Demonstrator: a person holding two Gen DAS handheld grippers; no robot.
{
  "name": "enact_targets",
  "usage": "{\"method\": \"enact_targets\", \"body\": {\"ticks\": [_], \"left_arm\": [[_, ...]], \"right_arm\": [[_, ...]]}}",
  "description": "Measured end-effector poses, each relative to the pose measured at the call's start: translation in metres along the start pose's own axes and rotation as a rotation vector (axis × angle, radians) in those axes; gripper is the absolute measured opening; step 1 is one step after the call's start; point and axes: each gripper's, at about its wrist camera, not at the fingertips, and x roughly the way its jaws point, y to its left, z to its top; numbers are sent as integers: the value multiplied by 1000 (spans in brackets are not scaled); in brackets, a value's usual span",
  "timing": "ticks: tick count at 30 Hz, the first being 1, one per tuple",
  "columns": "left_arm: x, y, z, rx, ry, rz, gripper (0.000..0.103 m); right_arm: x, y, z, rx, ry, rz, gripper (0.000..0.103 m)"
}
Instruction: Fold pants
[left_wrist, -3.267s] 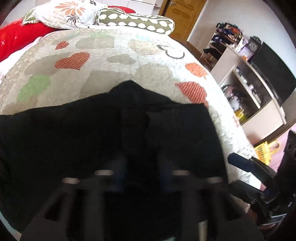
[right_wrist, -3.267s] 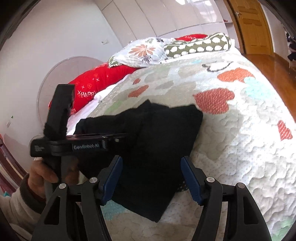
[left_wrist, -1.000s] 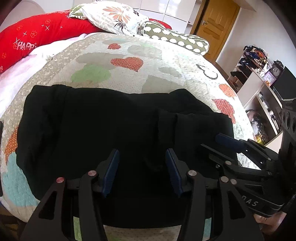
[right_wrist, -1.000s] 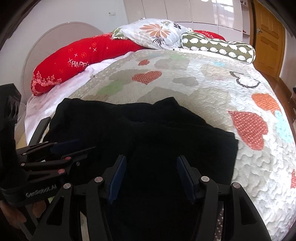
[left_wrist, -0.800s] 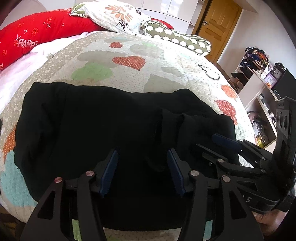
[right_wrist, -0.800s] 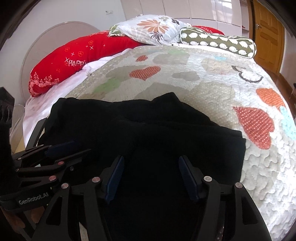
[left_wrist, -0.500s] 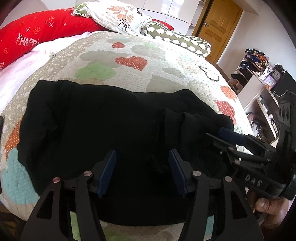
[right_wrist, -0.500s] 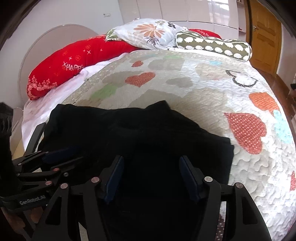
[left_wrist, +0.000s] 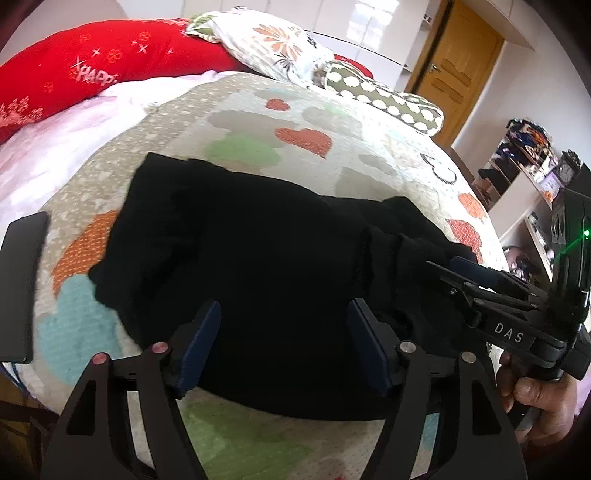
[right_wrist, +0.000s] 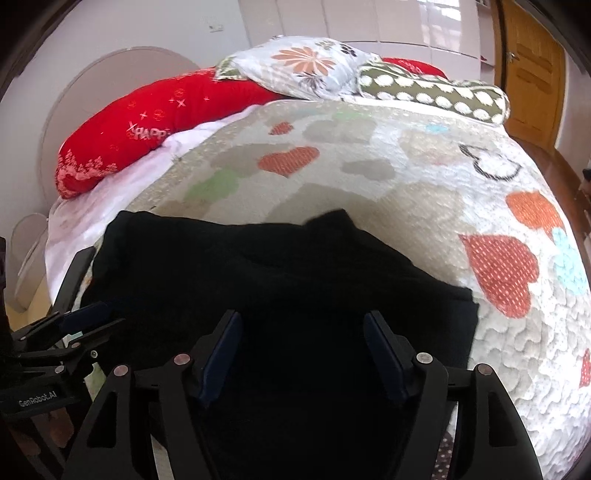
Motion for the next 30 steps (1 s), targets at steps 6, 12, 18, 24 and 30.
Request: {"method": "enact_targets", "body": {"ticks": [6, 12, 18, 24, 30], "left_arm": [[-9, 14, -2, -41, -15, 5, 73], [-19, 21, -5, -68, -20, -17, 74], [-38, 34, -13, -110, -59, -3, 83], [-36, 68, -21, -248, -54, 8, 83], [-20, 91, -28, -385, -13, -21, 83]], "right_arm": [[12, 16, 5, -26, 20, 11, 72], [9, 29, 9, -56, 8, 22, 72], [11, 36, 15, -72, 7, 35, 76], [14, 51, 30, -132, 7, 49, 81], [21, 75, 55, -220, 1, 127, 81]]}}
